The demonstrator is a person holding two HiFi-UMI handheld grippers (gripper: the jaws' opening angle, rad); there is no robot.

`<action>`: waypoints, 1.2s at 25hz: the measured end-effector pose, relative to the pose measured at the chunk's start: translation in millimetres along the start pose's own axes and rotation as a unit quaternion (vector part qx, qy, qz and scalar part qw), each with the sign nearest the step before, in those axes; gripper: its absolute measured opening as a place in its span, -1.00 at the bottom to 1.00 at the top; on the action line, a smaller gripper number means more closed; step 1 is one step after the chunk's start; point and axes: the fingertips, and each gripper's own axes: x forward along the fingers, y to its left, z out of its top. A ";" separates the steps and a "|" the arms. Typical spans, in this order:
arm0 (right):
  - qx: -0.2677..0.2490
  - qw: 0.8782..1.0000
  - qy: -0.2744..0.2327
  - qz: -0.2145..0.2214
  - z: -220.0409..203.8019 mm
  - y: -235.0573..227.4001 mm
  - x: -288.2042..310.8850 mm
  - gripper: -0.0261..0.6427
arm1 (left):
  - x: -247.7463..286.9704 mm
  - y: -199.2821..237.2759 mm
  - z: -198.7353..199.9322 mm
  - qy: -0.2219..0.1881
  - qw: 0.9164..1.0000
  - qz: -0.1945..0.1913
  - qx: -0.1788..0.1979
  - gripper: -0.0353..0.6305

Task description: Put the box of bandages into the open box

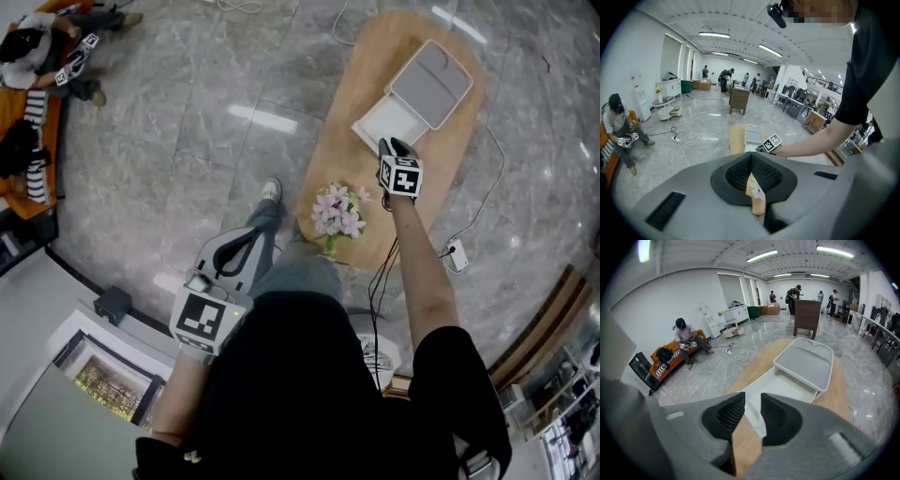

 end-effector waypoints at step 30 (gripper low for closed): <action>0.011 0.979 -0.201 -0.017 90.5 122.7 -270.0 -0.92 | -27.3 -3.7 60.0 -0.109 0.989 -0.088 0.041 -0.86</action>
